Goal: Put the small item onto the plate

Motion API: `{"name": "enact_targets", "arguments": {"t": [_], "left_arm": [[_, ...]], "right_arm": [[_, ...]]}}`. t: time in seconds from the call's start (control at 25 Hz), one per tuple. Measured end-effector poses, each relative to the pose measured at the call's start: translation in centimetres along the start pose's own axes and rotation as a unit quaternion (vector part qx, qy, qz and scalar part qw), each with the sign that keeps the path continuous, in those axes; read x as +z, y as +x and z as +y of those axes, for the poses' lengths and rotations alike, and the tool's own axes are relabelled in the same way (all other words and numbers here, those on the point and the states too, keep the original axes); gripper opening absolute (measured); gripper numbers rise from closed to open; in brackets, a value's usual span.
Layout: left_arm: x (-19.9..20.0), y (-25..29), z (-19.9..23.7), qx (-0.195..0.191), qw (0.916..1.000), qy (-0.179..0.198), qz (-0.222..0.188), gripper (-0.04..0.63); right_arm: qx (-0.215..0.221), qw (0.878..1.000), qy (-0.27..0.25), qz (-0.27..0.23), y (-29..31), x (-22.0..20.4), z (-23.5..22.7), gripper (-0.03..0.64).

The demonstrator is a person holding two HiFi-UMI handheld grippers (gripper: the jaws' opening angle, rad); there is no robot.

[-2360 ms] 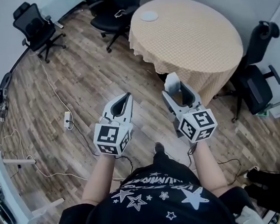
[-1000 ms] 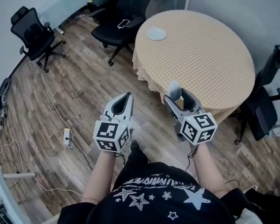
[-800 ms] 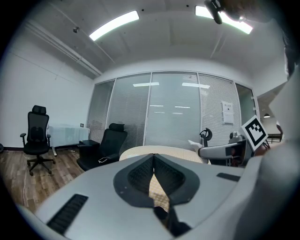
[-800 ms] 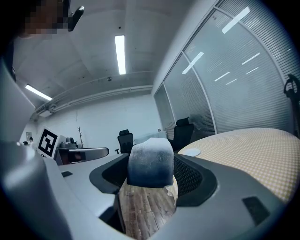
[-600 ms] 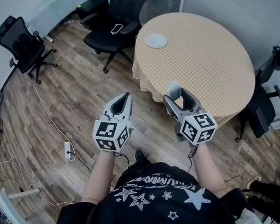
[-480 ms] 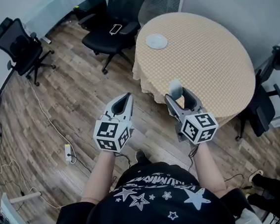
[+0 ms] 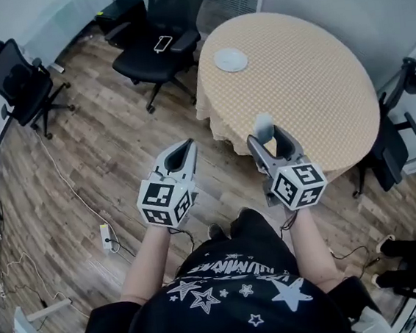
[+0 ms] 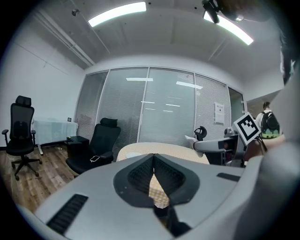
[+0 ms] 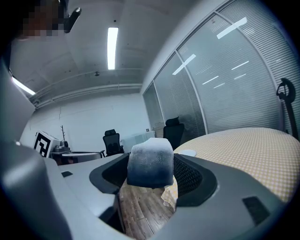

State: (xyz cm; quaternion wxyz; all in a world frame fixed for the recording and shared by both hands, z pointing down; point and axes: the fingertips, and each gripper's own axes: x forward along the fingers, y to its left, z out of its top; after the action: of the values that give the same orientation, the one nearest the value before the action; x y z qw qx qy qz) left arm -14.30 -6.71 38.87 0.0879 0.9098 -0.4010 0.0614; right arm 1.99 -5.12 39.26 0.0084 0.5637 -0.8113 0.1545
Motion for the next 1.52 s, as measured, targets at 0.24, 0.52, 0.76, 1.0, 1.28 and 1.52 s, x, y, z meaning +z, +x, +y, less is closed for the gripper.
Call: {"name": "enact_targets", "arguments": {"t": [0.24,0.52,0.76,1.0,1.28,1.52], "left_arm": [[-0.3,1.7,1.6,0.007,0.9999,-0.005,0.007,0.008],[0.8,5.7,5.4,0.034,0.9993,-0.006,0.013,0.008],[1.9,11.7,7.6,0.039,0.999,-0.007,0.022,0.008],[3.0,17.5,8.6,0.04,0.9989,-0.003,0.026,0.008],[3.7,21.8,9.2,0.046,0.9985,0.006,0.03,0.008],[4.6,23.7,9.4,0.031,0.9988,0.023,0.032,0.008]], "right_arm": [[0.006,1.0,0.001,0.008,3.2,0.1,-1.1,0.302],[0.022,1.0,0.014,0.01,9.6,1.5,-4.2,0.302],[0.023,0.999,0.021,0.013,14.7,3.2,-8.5,0.302],[0.027,0.999,0.027,0.008,18.6,5.0,-12.9,0.302],[0.036,0.998,0.045,0.01,21.5,5.2,-16.7,0.302],[0.024,0.998,0.052,0.01,22.3,5.0,-18.1,0.302]]}}
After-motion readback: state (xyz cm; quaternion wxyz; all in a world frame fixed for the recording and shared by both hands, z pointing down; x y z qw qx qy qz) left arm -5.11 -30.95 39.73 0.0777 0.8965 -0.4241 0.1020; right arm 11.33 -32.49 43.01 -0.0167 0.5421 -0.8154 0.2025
